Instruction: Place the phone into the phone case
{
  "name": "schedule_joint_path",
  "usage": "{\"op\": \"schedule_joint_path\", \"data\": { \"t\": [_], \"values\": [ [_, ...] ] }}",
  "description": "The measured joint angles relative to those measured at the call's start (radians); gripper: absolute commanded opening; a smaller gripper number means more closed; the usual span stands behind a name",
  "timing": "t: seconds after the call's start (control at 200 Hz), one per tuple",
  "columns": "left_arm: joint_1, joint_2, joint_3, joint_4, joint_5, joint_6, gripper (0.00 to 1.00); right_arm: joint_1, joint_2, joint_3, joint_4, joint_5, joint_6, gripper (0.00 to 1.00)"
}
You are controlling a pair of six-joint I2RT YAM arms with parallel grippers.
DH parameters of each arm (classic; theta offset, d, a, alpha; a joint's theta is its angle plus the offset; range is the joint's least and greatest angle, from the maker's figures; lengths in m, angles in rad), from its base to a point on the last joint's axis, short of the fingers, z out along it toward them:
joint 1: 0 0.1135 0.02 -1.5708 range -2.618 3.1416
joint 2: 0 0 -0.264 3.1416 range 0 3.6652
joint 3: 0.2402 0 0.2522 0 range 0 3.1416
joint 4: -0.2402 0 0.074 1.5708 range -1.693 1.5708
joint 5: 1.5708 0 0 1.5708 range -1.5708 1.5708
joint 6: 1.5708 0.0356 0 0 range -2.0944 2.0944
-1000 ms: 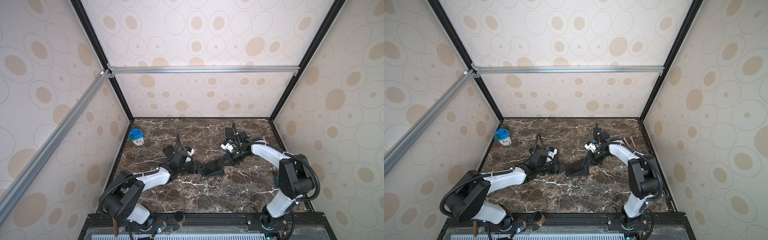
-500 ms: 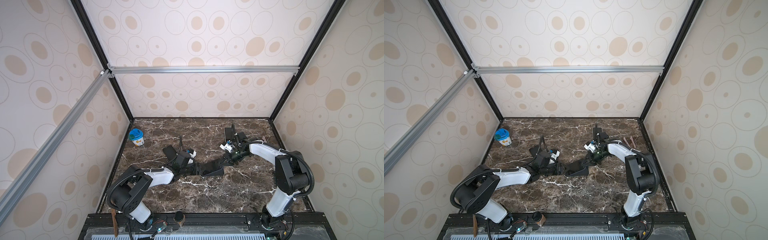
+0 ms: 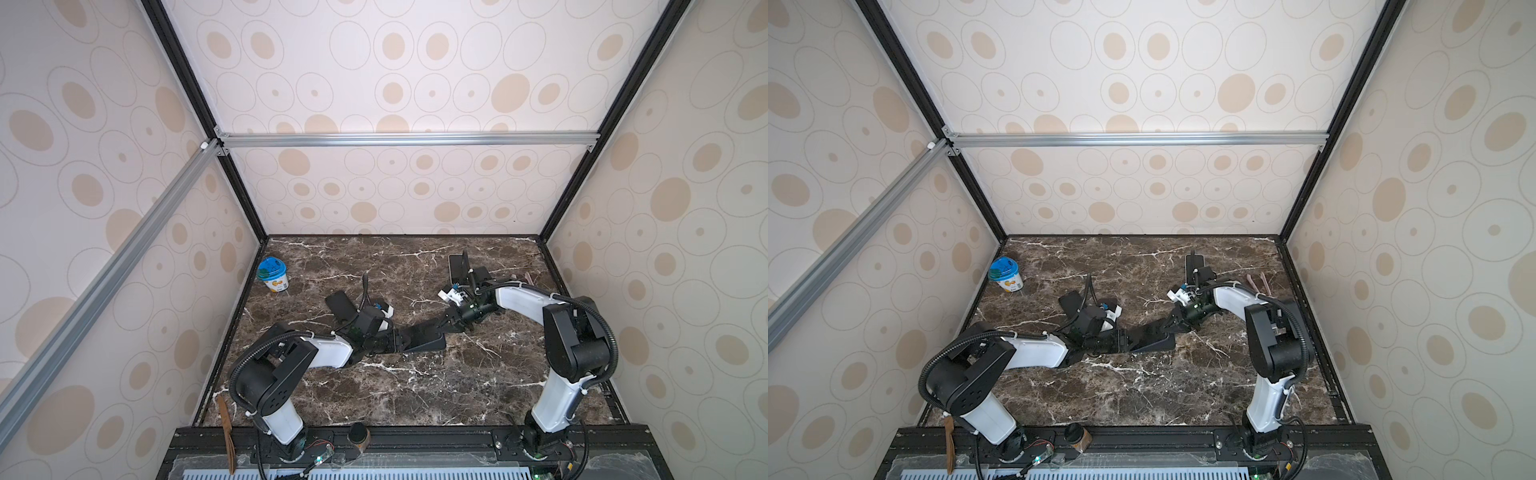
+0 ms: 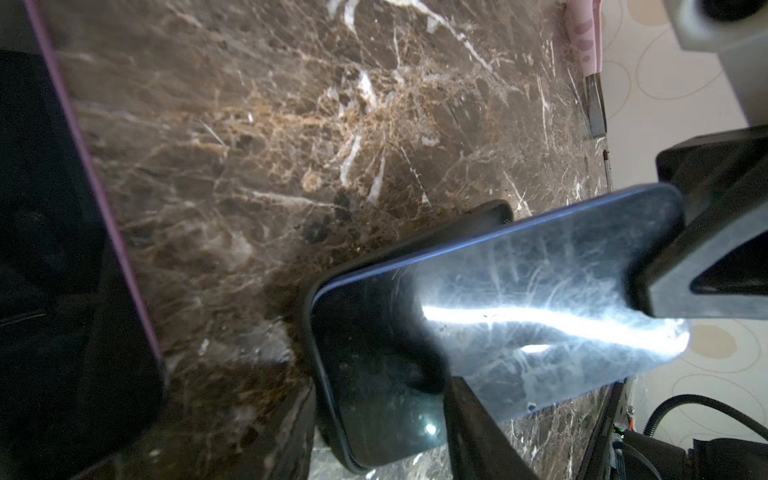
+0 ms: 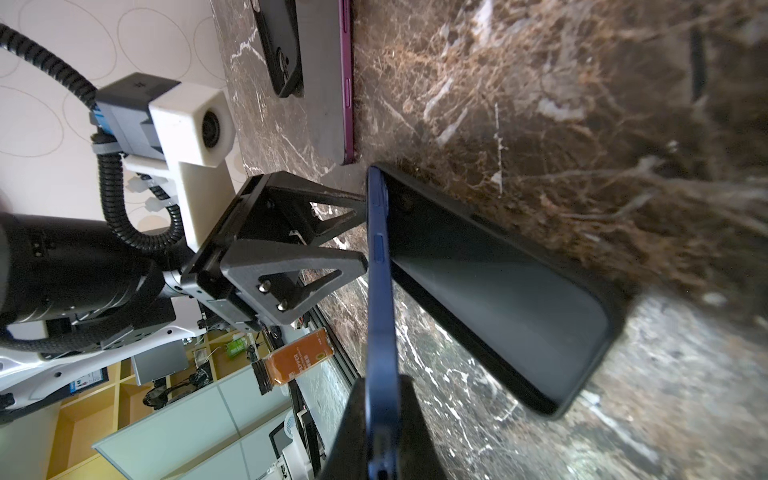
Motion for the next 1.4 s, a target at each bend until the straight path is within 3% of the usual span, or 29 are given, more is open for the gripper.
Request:
{"op": "schedule_joint_path", "data": {
  "t": [0.18, 0.27, 0.545, 1.03, 1.401],
  "values": [
    [0.000, 0.002, 0.000, -0.004, -0.011, -0.005, 0.43, -0.006, 0.005, -0.021, 0.018, -0.003, 0.011, 0.09],
    [0.000, 0.002, -0.001, -0.004, -0.013, -0.006, 0.43, -0.006, 0.005, -0.026, 0.021, 0.012, 0.011, 0.16],
    [-0.001, 0.002, -0.001, 0.003, -0.009, -0.006, 0.40, -0.003, 0.022, -0.059, -0.005, 0.198, 0.012, 0.30],
    [-0.004, 0.002, -0.045, 0.067, 0.001, -0.020, 0.37, 0.022, 0.005, -0.050, -0.049, 0.310, 0.012, 0.34],
    [-0.004, 0.002, -0.045, 0.063, 0.003, -0.020, 0.35, 0.067, -0.037, -0.011, -0.105, 0.416, 0.011, 0.28]
  ]
}}
